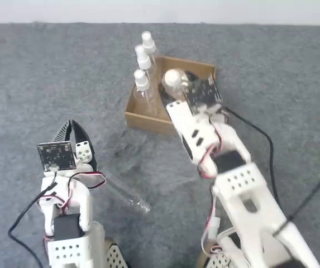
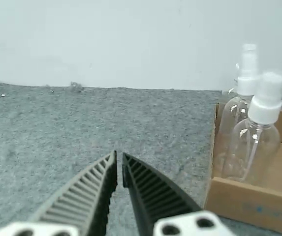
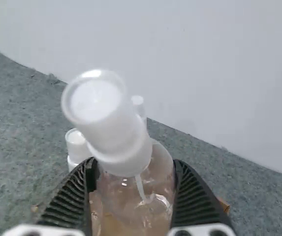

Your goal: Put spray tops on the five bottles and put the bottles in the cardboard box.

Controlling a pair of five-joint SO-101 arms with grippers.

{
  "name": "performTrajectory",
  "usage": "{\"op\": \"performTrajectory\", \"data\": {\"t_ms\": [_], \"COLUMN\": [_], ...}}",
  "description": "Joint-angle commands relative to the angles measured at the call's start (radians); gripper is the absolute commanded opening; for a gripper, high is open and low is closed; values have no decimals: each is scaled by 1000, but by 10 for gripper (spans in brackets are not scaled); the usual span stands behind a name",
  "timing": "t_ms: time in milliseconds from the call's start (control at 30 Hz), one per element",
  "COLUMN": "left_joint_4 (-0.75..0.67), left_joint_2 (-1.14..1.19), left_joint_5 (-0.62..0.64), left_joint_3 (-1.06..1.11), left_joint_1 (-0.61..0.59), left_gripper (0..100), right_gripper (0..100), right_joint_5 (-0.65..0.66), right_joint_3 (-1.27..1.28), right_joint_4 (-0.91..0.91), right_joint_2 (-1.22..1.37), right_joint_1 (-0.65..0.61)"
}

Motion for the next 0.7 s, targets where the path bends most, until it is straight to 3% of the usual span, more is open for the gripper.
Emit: {"op": "performTrajectory", "data": {"t_ms": [0,667], "left_joint_4": [-35,-35], "left_joint_2": [-5,-5], "left_joint_5": [8,6], "left_joint_3": [-1,-1], "left_joint_1": [-5,0], "left_gripper": [13,15], "right_gripper": [6,6], "right_joint_5": [3,-11], "right_joint_3": [-176,-563], "right_joint_4": [-59,-59], "right_joint_2": [145,700], "right_joint_1": [64,147]}}
